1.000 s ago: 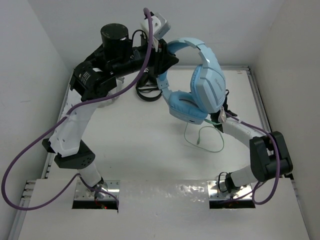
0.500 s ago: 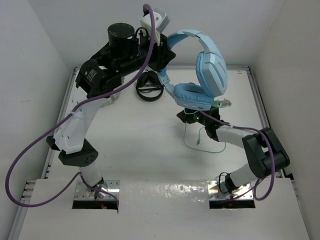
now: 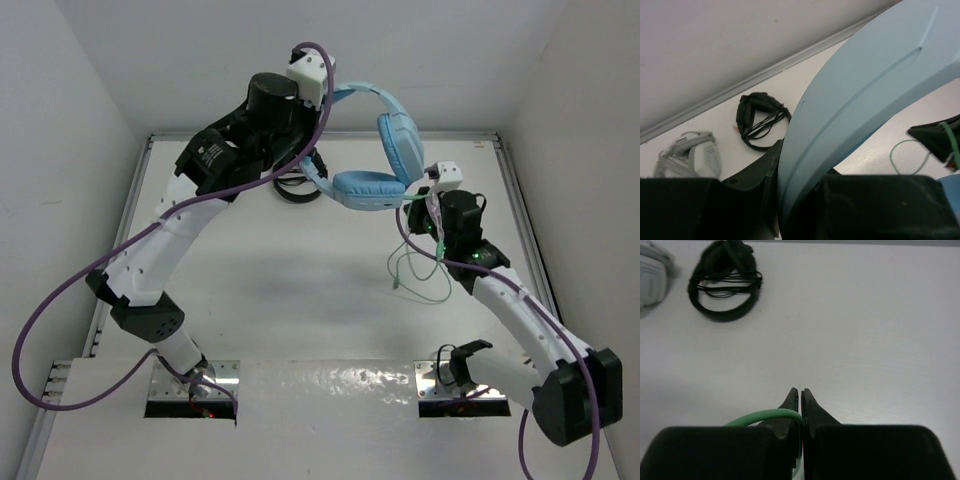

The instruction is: Wrap the headphones

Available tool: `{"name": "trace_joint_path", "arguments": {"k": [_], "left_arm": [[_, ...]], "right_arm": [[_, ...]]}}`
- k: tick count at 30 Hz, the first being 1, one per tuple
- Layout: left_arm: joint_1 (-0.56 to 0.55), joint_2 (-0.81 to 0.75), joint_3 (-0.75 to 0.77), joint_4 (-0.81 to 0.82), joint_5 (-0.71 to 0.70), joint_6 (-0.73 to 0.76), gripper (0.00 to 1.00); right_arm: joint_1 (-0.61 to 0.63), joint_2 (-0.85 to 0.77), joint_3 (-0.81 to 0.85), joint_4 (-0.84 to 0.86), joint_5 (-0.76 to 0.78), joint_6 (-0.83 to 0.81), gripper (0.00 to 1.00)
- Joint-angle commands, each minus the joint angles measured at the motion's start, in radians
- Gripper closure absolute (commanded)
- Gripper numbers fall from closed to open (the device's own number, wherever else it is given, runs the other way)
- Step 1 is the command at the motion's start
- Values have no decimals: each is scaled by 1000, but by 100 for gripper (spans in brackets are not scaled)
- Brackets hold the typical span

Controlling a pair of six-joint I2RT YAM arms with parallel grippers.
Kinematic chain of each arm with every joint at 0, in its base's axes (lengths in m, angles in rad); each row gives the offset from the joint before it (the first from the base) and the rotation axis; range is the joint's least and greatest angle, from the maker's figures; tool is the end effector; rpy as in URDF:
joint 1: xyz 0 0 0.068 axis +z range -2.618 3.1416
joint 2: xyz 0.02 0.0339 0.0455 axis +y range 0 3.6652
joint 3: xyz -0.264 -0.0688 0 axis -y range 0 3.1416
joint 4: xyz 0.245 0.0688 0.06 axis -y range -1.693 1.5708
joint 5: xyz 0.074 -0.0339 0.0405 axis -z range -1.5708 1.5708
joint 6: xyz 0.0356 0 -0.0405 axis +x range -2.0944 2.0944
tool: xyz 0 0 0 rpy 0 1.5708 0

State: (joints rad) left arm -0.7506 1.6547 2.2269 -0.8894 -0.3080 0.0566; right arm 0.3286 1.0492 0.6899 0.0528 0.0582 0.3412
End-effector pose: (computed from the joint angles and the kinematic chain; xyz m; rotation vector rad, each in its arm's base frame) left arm 0.2400 -0.2091 0.5260 0.5396 1.7976 -0.1871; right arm 0.2310 0.0766 0.2794 0.0524 1.8961 0.4044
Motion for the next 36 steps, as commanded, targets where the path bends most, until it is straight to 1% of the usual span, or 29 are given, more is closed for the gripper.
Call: {"name": "trace_joint_path", "arguments": {"k": [1,2,6,7,9,10,11,12,14,16,19,20,21,23,25,26,29,31,32,33,35,36], "left_arm": [[11,-65,-24,83,-59,9,100],[11,-65,-26,83,-59,5,100],[11,-75,-23,83,-63,11,100],[11,-78,-21,83,-66,25,100],[11,-87,-27,84,-71,46,100],[11,-101,-36,87,-77,57,100],[11,-108,-45,92,-82,77,100],[11,-119,-73,101,-98,86,100],[11,-147,-96,107,-106,112,100],[11,-171,-119,121,-115,123,100],[11,-185,-101,130,-83,126,100],[11,-184,-89,129,-76,117,100],[11,-182,-73,129,-74,109,100],[11,-164,-15,126,-82,97,100],[11,-138,46,129,-101,98,100],[11,-131,57,136,-112,104,100],[11,-121,59,138,-103,114,100],[11,-124,54,121,-19,118,100],[11,-125,45,107,12,123,100],[11,-130,37,99,73,126,100],[8,-144,-14,87,119,155,100],[7,-154,-42,89,121,158,100]], "right_arm": [[-10,-57,112,-197,130,-135,100],[-10,-67,126,-238,132,-145,100],[-13,-92,145,-313,155,-195,100],[-13,-86,161,-350,191,-197,100],[-25,-66,183,-396,221,-194,100],[-52,-33,201,-427,216,-191,100],[-68,-12,241,-497,209,-185,100],[-85,9,262,-534,175,-183,100],[-118,61,310,-611,180,-160,100],[-128,84,324,-640,256,-157,100],[-131,153,362,-712,375,-174,100],[-132,179,378,-735,382,-179,100],[-132,186,381,-740,379,-186,100],[-131,183,370,-723,325,-209,100],[-131,146,330,-680,261,-237,100],[-131,108,282,-627,244,-245,100],[-128,58,217,-569,137,-283,100],[-128,41,200,-559,121,-283,100],[-128,49,207,-574,141,-281,100],[-129,72,218,-587,156,-271,100],[-131,93,252,-602,204,-257,100],[-132,103,264,-600,203,-251,100]]}}
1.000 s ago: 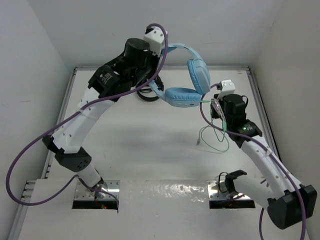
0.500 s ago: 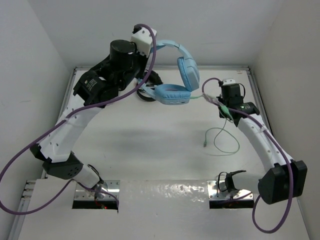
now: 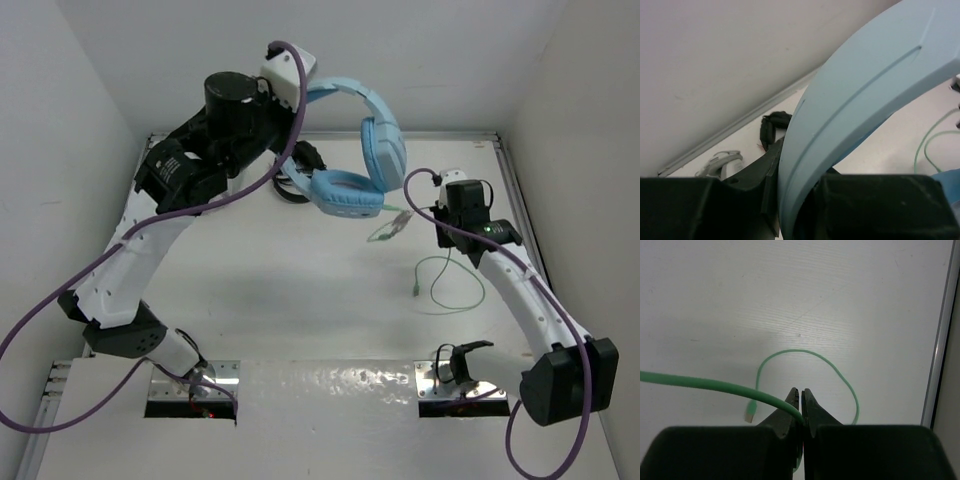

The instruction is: Wrap the headphones

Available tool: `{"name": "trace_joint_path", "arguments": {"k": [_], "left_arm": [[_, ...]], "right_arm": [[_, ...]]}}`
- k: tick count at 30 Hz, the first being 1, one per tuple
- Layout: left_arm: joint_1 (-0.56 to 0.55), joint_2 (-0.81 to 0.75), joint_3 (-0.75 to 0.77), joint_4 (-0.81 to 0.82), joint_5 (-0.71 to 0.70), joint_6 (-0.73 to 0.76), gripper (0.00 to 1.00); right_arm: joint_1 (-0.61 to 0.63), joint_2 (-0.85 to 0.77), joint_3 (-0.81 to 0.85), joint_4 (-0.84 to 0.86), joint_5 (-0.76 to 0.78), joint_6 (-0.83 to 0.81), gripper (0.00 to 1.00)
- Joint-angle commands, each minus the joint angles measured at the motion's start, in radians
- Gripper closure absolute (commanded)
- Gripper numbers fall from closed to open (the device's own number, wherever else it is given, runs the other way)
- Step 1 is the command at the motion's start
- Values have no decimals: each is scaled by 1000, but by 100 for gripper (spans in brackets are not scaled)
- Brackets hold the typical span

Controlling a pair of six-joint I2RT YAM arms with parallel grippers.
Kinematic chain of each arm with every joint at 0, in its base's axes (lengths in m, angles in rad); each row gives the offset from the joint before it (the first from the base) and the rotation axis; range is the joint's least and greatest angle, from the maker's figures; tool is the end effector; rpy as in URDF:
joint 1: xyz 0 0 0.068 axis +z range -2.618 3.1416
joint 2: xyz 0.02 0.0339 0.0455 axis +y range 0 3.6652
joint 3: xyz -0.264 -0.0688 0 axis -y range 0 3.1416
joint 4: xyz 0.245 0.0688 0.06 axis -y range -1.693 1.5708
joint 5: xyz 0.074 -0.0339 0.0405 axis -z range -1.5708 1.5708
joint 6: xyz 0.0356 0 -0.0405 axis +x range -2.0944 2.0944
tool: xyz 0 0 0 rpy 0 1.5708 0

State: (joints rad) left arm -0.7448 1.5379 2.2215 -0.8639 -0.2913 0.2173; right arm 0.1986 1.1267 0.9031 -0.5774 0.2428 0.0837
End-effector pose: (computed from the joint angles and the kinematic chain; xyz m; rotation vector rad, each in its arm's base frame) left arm 0.2052 -0.1753 0.5592 0.6136 1.6338 -0.1314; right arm 0.2314 0.0378 0.2781 -0.0189 2.3468 -0.1495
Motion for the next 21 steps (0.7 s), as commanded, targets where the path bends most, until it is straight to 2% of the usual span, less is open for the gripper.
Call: {"name": "trace_joint_path", "arguments": {"k": [1,3,6,9,12,15,17,21], "left_arm": [[-1,-56,-63,68,92,-4,100],[-1,-67,-94,78,28,-16,100],[-1,-61,-46,83,-60,-27,100],[-1,-79,-57,88,-95,45,100],[-1,-129,-266,123,-150,119,100],[-1,-137,-353,154,-169,114,100],[7,-111,-350,144,-178,85,100],[22,-23,-315,121,-164,77,100]], "right_arm": [[-4,36,71,27,10,25,100],[-8,70,144,-2,-54,34,100],[-24,76,206,2,-149,28,100],[-82,51,270,11,-203,39,100],[-108,36,437,-16,-235,-30,100],[-99,36,540,-50,-385,-173,100],[-91,19,600,-42,-489,-200,100],[-91,5,765,-15,-548,-203,100]]}}
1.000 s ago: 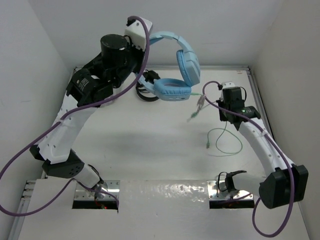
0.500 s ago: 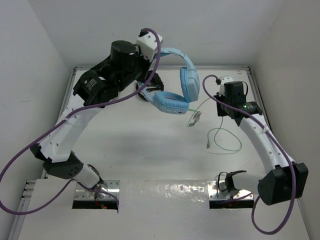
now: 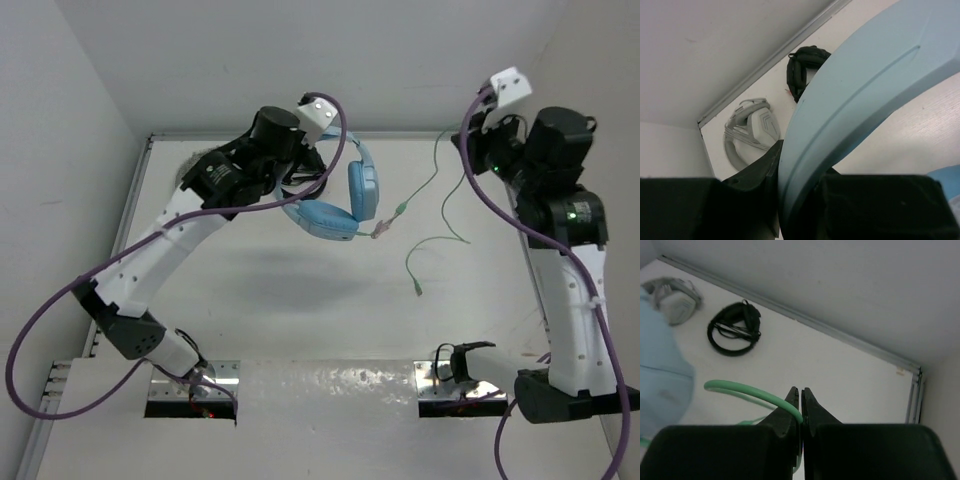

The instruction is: Wrap the headphones

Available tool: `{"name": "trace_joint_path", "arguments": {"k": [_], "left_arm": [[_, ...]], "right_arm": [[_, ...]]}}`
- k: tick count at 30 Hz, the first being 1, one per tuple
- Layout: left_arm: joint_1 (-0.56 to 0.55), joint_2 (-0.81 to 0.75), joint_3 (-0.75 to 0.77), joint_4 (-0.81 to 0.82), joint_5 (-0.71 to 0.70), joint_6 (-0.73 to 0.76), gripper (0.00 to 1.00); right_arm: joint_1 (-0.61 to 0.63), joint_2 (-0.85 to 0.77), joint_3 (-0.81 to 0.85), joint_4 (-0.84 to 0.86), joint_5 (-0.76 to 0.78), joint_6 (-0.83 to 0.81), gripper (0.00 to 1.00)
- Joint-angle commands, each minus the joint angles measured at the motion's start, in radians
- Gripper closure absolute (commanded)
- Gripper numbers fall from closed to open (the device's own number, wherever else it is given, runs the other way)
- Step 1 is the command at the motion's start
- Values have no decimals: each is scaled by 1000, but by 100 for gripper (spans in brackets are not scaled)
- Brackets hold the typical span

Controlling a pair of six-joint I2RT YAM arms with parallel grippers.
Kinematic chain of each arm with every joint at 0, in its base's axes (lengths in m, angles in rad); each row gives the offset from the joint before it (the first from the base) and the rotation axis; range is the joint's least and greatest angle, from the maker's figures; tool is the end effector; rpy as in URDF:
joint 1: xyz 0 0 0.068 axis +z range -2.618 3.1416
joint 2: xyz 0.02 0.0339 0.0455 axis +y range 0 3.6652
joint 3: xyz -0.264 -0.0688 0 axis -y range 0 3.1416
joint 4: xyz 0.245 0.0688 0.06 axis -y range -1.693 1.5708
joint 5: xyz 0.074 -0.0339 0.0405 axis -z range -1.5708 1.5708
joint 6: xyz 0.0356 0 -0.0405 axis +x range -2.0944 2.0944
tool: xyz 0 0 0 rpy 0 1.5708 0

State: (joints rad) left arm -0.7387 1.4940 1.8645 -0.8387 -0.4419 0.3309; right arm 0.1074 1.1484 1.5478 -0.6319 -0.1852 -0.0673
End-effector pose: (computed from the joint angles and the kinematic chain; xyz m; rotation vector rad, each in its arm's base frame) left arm 0.2329 -0.1915 0.4734 0.7727 1.8403 0.1887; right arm 0.2182 0.0301 0.4797 -0.2885 1.7803 0.1955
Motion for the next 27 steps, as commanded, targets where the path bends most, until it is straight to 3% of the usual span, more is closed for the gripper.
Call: {"name": "trace_joint_path", "arguments": {"k": [1,4,6,12,18,27], "left_arm": [[16,28,32,101,-14,-33,100],[22,49,-28,147,-8,-53,100],[32,78,-13,139,5,-91,100],[32,161,77,59,138,-104,100],[-74,161,27,47,281,22,100],[-188,218,145,-25,543,54,100]], "right_arm": [[0,22,243,31,-129,-43,100],[0,124,487,-5,-219,-20,100],[0,145,540,26,-282,26,100],[0,157,503,287,-410,199,100],[0,292,526,411,-375,317,100],[0,415,405,491,-280,431,100]]}}
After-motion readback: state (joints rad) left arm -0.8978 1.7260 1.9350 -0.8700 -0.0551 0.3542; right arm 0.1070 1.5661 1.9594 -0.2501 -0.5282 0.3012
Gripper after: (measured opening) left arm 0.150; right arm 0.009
